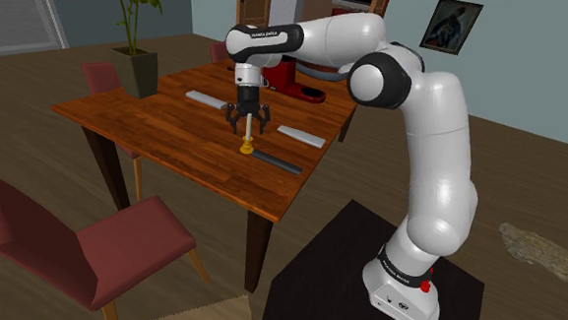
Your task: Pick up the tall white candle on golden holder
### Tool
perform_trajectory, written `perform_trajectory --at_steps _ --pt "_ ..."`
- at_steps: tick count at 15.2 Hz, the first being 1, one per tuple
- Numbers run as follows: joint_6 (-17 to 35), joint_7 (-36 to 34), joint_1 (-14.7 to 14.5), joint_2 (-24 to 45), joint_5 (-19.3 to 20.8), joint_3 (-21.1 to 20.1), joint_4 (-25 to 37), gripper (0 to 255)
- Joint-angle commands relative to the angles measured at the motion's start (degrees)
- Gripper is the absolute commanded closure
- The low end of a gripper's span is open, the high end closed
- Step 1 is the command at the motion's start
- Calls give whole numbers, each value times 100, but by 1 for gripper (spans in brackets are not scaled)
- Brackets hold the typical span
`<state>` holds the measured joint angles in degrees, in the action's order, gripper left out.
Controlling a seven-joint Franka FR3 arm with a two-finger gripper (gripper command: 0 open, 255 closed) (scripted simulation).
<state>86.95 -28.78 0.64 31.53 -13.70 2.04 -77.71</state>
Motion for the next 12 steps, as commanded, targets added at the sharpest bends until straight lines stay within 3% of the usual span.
perform_trajectory --at_steps 1,2,12 --pt "51 10 -1 22 -1 0 -27 0" --pt "72 13 -4 9 -1 0 -61 255" --pt "-15 -4 1 6 -1 0 25 255"
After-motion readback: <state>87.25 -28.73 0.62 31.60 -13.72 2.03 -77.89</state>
